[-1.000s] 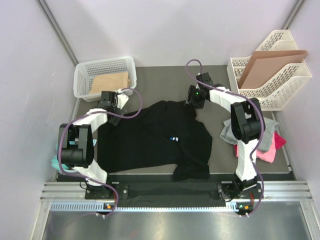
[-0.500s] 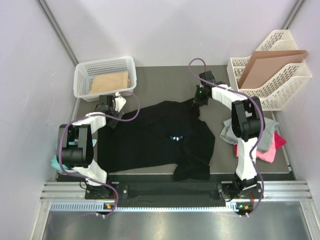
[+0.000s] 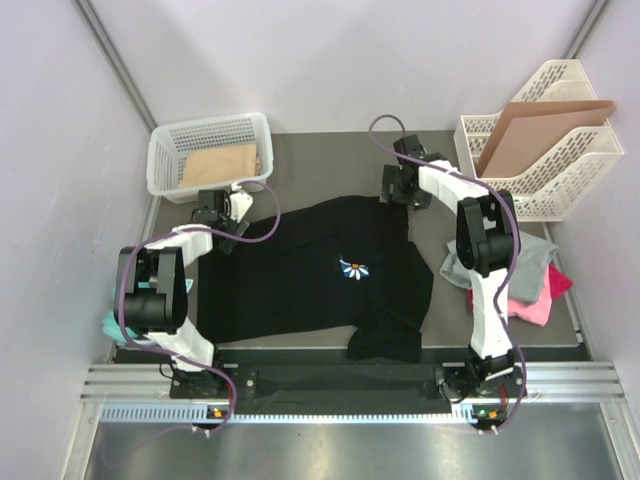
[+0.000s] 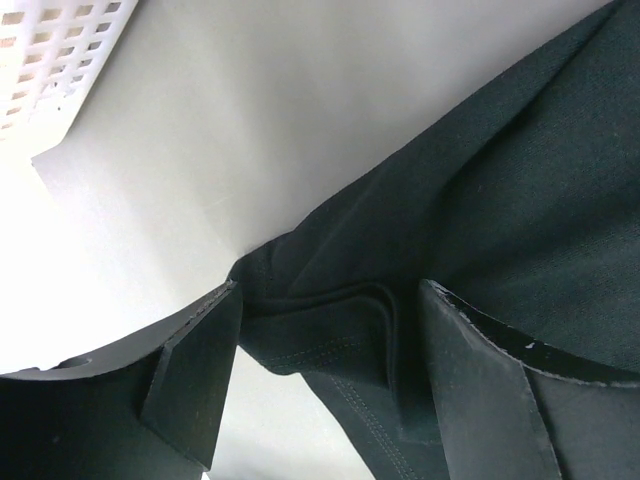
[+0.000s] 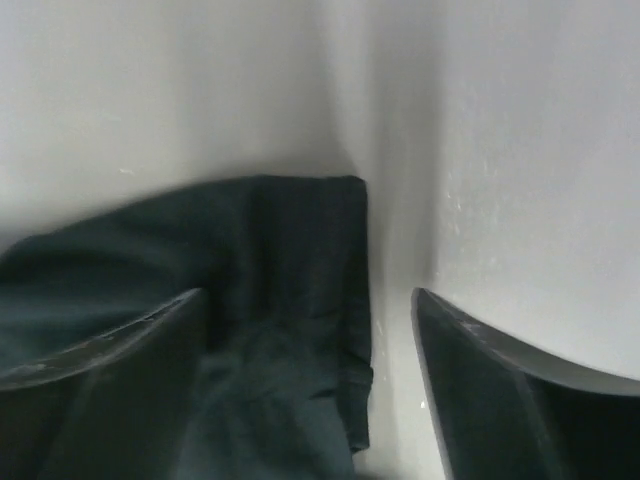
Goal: Fold and stack the t-shirts
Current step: Fold the flattened tshirt in 1/3 of the way
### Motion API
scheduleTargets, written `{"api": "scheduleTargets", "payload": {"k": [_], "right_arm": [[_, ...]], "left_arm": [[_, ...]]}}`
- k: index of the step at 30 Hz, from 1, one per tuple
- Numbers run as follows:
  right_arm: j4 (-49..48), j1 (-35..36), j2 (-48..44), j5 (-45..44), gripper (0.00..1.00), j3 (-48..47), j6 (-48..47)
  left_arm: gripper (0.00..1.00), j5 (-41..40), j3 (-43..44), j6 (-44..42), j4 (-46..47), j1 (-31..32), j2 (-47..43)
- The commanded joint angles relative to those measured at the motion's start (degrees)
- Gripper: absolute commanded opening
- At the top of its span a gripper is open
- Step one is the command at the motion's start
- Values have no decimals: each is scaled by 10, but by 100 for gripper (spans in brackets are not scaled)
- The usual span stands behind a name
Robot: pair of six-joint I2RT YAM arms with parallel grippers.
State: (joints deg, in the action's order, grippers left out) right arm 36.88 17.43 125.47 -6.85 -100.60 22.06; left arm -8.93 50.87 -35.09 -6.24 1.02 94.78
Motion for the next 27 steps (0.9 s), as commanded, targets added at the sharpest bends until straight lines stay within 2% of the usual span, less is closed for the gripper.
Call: {"api": "scheduleTargets", "payload": {"k": [1,3,6,10,15,20,23,27], "right_arm": [[45,13,-30,-41,96,-2,2],[42,13,-63,-87,100,37,29],[17,13,-146,-112,97,106,57],[-15,15,-265,-72,91,230,89],[-37,16,-345,-53,91,358,113],[-66,19,-368,-18,91,461,138],[-77,20,-372,-11,86,480,142],[-80,20,-342,-8,73,469,134]], "left_arm": [[76,-11,-14,-14,27,-7,11],[76,-16,-12,-22,34,-6,12],[76,-15,-6,-39,38,-29,15],[76,-20,-4,-81,54,-51,23],[76,-32,0,-132,77,-80,32],[75,-19,25,-120,34,-81,23],[75,-18,34,-115,25,-81,17],[75,-19,32,-116,21,-81,6]]}}
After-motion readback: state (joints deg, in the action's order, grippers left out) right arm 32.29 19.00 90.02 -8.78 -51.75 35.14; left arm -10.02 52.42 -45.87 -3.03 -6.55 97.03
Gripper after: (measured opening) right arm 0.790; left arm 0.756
